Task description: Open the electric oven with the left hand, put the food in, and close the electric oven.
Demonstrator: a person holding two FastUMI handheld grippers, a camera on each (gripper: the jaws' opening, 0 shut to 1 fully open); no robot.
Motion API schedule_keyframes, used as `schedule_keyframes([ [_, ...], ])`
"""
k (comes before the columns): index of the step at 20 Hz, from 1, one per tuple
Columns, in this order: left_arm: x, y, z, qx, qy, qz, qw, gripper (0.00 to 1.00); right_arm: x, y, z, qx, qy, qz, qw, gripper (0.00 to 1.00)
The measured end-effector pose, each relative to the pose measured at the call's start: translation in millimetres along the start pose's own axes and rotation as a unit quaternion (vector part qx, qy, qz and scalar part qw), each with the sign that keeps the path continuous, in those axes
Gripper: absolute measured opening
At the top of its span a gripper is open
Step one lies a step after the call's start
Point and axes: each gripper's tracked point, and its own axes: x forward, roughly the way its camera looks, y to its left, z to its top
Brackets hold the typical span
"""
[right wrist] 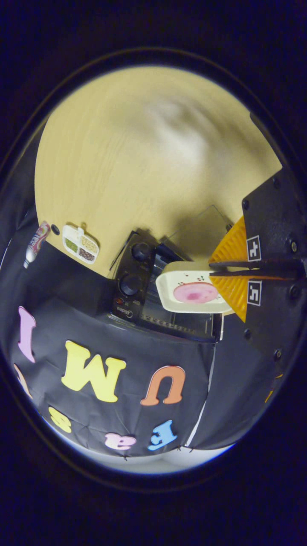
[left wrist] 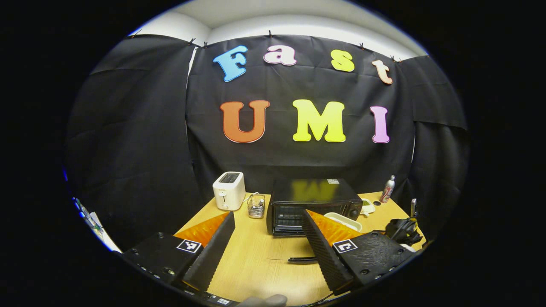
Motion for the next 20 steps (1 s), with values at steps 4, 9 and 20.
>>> schedule_keyframes([
  [4,-1.7,12.0,1.6,0.012,0.004,0.010,1.000,0.96,42.5,12.2,-7.5,0.029,-0.010,0.005,1.000,0.03],
  [9,8.4,21.1,-0.4,0.007,0.010,0.025,1.000,0.96,86.2,23.6,-0.9,0.024,-0.010,0.005,1.000,0.03],
  [20,25.4,29.7,-8.9,-0.019,0.025,0.084,0.996,0.96,147.4,54.2,21.4,-0.025,0.006,0.052,0.998,0.07],
])
